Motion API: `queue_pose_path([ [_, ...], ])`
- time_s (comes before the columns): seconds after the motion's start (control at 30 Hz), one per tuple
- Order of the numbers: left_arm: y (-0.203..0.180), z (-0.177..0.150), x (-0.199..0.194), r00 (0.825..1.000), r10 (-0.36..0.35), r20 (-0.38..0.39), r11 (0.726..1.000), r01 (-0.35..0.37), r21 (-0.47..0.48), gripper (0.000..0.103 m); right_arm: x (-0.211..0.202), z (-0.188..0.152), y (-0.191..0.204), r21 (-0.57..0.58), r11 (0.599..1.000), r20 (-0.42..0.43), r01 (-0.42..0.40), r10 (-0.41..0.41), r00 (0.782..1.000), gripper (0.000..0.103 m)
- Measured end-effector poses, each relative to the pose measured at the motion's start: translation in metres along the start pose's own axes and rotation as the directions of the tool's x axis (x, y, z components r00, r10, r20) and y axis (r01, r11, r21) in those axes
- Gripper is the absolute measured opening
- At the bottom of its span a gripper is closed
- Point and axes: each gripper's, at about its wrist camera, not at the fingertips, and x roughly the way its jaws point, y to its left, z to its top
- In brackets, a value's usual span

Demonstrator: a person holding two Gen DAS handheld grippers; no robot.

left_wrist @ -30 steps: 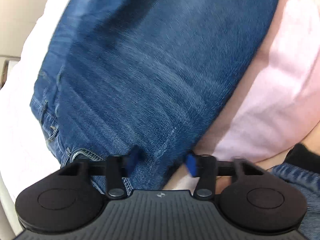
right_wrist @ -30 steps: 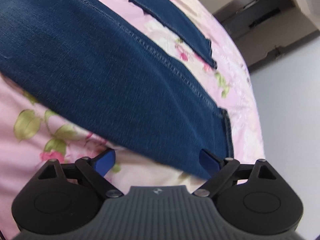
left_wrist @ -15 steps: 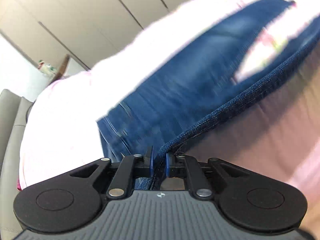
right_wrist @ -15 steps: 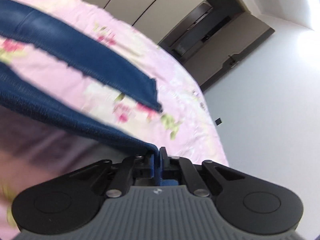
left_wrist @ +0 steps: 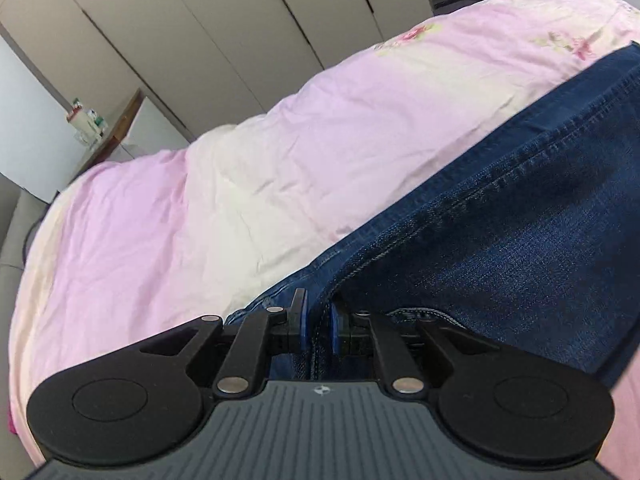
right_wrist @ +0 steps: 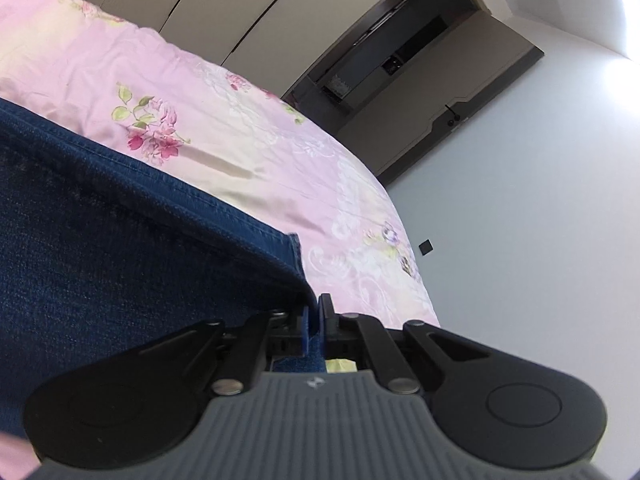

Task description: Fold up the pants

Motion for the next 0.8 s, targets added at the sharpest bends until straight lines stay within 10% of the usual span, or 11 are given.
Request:
queue_pose_path([
  [0.27,-0.008,-0.017,0.069,0.995,-0.029,-0.093,0.998,0.022,-0.066,0.012,0.072,0.038,0.066,-0.121,0.993,-0.048,0.003,-0.009,0.999,0.000],
  [0.57,0.009,-0.020,0.034,0.999,0.021,0.034,0.987,-0.015,-0.163,0.012,0.064,0.046,0.068,-0.097,0.988,0.104,0.121,-0.111,0.988,0.000],
  [0.8,0.010,0.003,0.080,1.000,-0.004,0.019,0.989,0.007,-0.150,0.012,0.097,0.084,0.090,-0.107,0.986,0.036,0.131,-0.127,0.991,0.000],
])
